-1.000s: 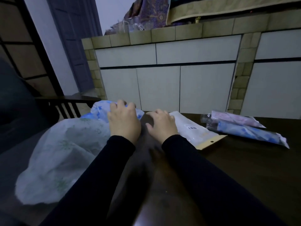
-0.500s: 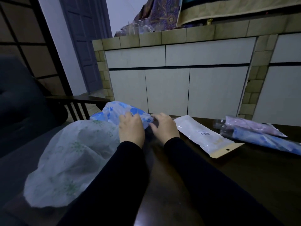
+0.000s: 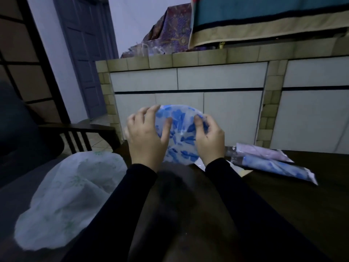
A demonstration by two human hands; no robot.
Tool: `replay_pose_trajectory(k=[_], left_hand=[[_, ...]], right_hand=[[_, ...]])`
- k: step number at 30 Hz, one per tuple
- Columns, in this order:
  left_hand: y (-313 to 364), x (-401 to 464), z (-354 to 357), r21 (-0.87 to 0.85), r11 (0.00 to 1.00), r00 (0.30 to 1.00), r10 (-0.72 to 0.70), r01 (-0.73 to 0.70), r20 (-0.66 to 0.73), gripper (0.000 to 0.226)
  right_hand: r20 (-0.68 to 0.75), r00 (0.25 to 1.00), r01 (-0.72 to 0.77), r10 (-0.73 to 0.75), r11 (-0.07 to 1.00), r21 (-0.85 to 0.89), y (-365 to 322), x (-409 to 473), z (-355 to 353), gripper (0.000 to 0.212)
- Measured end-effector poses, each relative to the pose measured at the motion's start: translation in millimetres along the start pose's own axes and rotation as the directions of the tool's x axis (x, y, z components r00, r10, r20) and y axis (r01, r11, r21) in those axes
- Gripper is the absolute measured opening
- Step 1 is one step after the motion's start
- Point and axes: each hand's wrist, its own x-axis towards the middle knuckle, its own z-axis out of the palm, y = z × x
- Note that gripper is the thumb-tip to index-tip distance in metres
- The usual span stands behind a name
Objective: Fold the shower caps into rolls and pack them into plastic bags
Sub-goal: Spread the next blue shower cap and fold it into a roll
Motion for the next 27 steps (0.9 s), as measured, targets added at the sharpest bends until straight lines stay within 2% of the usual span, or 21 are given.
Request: replay_pose_trajectory(k=[3,4,7,9,11,13,15,16,17,19,20,23,25,27], left_hand=[[19.3,-9.3,-3.1,-0.177,0.973,0.985,-0.127,0.147,0.117,0.036],[23.1,-9.6,-3.6,-0.276,0.938,0.972,-0.169,0.209,0.162,0.033],[32.1,-4.3,-6.7,-0.507,0.778,0.924,-0.254,0.371,0.286,0.035],[38.0,-0.4,-8.8,-0.552,0.711,0.893,-0.265,0.435,0.363,0.036],[45.4,1.4,-11.5,-0.562,0.676,0.860,-0.226,0.477,0.458,0.038],[54.3,2.0,-14.3,-0.568,0.645,0.831,-0.202,0.511,0.518,0.032],[62.6,0.6,-13.4,-0.529,0.636,0.775,-0.178,0.561,0.607,0.023],[65.4,-1.7,-12.4,-0.502,0.637,0.730,-0.146,0.586,0.668,0.021],[67.0,-5.7,-10.8,-0.480,0.645,0.684,-0.091,0.594,0.724,0.024],[65.4,-17.2,-6.0,-0.456,0.717,0.622,0.041,0.527,0.782,0.035],[64.2,-23.2,-4.7,-0.450,0.776,0.602,0.116,0.442,0.790,0.039],[63.7,-35.3,-3.0,-0.481,0.853,0.599,0.280,0.203,0.750,0.045],[60.2,-37.7,-2.7,-0.493,0.857,0.628,0.301,0.153,0.718,0.040],[55.8,-38.5,-4.6,-0.428,0.891,0.638,0.241,0.153,0.731,0.037]], right_hand=[[-0.010,0.994,-0.110,0.112,0.987,0.119,-5.5,7.8,-27.3,0.030],[0.036,0.982,-0.188,0.185,0.961,0.201,-8.3,10.8,-36.5,0.031],[0.249,0.900,-0.434,0.357,0.789,0.436,-18.0,18.7,-69.6,0.034],[0.339,0.851,-0.519,0.400,0.733,0.439,-21.3,20.2,-94.5,0.035],[0.380,0.800,-0.593,0.465,0.707,0.385,-18.4,18.3,-116.1,0.021],[0.385,0.765,-0.627,0.516,0.732,0.265,-10.1,11.1,-128.5,0.017],[0.357,0.779,-0.563,0.515,0.826,0.036,0.1,1.4,-135.8,0.009],[0.357,0.790,-0.512,0.498,0.857,-0.063,2.2,-4.0,-137.2,0.016],[0.357,0.809,-0.452,0.467,0.882,-0.131,1.9,-9.4,-137.7,0.035],[0.387,0.854,-0.324,0.348,0.937,-0.128,-6.5,-19.1,-135.6,0.051],[0.419,0.862,-0.271,0.286,0.958,-0.096,-10.9,-23.1,-132.5,0.053],[0.409,0.898,-0.090,0.163,0.977,-0.192,-16.1,-34.0,-122.4,0.035],[0.324,0.934,-0.064,0.153,0.961,-0.270,-13.8,-37.4,-119.3,0.020],[0.277,0.948,-0.079,0.155,0.960,-0.269,-7.7,-40.2,-119.1,0.008]])
